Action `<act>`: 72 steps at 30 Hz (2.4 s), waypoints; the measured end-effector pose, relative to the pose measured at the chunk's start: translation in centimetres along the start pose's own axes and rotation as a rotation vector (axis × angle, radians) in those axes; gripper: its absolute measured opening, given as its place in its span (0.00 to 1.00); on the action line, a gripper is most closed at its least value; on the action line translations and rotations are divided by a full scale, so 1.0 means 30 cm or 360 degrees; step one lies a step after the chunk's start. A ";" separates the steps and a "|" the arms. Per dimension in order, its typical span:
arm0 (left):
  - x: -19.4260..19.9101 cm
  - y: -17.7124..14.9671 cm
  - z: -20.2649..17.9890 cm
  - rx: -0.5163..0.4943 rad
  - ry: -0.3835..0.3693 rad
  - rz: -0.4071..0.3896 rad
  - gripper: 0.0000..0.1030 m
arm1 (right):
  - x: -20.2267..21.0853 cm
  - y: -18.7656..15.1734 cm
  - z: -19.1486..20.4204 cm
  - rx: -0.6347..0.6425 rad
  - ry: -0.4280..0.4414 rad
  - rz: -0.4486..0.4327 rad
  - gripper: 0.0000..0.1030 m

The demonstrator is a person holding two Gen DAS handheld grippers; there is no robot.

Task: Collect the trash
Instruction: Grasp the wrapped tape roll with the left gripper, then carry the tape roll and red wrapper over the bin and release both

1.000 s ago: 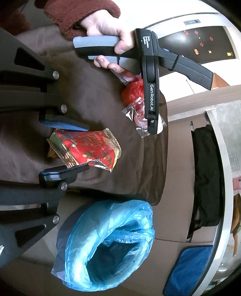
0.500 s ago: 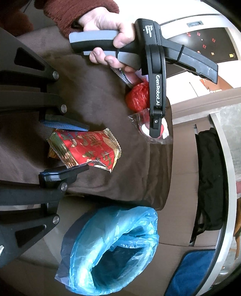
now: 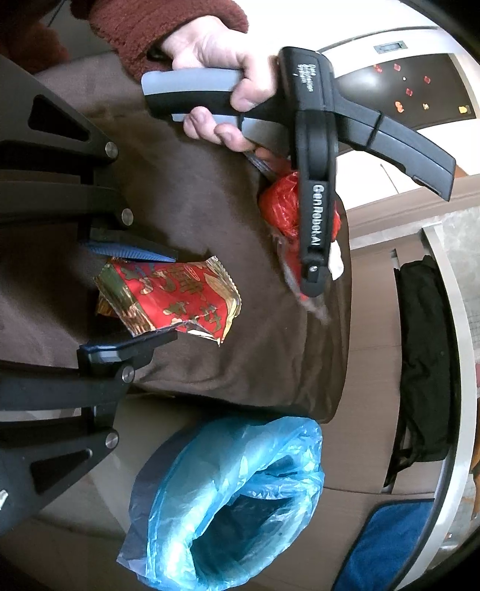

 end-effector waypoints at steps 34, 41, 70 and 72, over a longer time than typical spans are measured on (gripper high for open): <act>-0.111 0.006 -0.019 -0.0101 0.0189 0.0169 0.73 | 0.021 -0.052 -0.026 -0.0040 0.0061 -0.0034 0.43; -0.130 -0.005 -0.025 -0.0142 0.0219 0.0268 0.69 | 0.024 -0.057 -0.031 -0.0046 0.0040 -0.0020 0.43; 0.411 -0.246 -0.062 0.0261 -0.0082 -0.0168 0.51 | 0.161 0.035 -0.012 -0.0019 -0.0010 -0.0214 0.38; 0.408 -0.224 -0.072 0.0262 -0.0097 -0.0186 0.51 | 0.177 0.051 -0.035 -0.0034 -0.0045 -0.0254 0.38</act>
Point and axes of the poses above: each gripper's, at about its wrist camera, not at the fingertips, and x roughly against the way its jaws point, z to its left, y to its top, the point moved 1 cm from there along -x, roughly the way its jaws point, and after that the axes turned 12 degrees about -y, right-handed, at the moved point
